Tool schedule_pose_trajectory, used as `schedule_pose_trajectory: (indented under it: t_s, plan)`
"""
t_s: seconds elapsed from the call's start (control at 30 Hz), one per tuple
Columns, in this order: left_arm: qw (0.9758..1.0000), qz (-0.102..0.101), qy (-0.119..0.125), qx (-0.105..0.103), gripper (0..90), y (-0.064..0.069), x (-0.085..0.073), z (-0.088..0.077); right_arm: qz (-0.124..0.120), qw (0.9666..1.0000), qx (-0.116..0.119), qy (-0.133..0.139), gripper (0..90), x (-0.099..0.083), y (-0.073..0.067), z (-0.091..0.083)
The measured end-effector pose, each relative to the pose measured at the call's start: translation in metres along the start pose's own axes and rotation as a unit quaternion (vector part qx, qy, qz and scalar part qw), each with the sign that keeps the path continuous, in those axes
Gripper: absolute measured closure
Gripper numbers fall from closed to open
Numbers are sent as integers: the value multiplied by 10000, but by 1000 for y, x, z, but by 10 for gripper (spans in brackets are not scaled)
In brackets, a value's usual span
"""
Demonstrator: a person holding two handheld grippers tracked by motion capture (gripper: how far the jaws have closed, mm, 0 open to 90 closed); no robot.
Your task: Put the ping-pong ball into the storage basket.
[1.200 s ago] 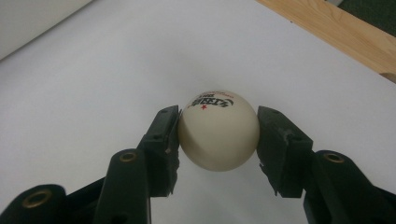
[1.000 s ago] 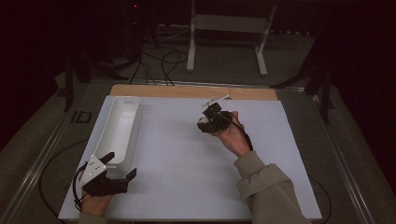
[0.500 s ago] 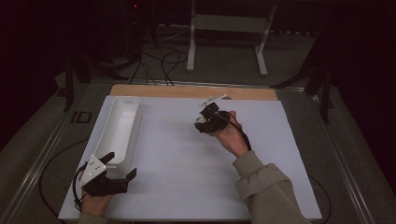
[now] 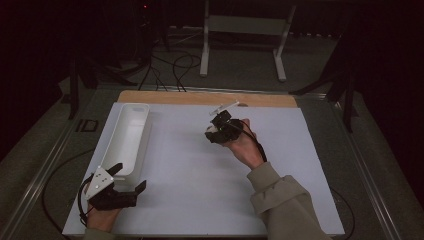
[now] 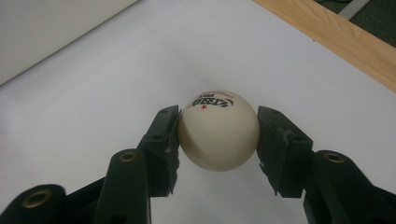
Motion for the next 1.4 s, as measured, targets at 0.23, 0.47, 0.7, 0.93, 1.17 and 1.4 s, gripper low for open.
schedule_pose_trajectory:
  t_s: [0.23, 0.47, 0.7, 0.93, 1.17, 1.4]
  plan:
    - [10000, -2, 0, 0, 0, 0, 0, 0, -35, 10000, 41, 17, 507, 1, -4, 0]
    - [10000, -3, 0, 2, 0, 0, 0, 0, -66, 9999, 71, 30, 507, 3, -8, 0]
    - [10000, 0, 1, -3, 0, 0, 0, 0, -87, 9999, 98, 44, 506, 5, -12, 0]
    - [10000, 2, 1, -6, 0, 0, 0, 0, -118, 9998, 132, 56, 507, 8, -17, 0]
    - [10000, -1, 5, -4, 0, 0, 0, 0, -155, 9997, 169, 84, 507, 12, -22, 0]
    - [10000, -2, 6, -6, 0, 0, 0, 0, -217, 9995, 202, 114, 507, 15, -27, -1]
Point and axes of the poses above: each handheld gripper's, and its own axes: z roughly forward along the jaws, x roughly out of its top, y roughly to its right, the point moved 7 cm from there along z, roughly forward along the jaws, and after that the axes turned 10 degrees about -y, right-handed, at the moved point
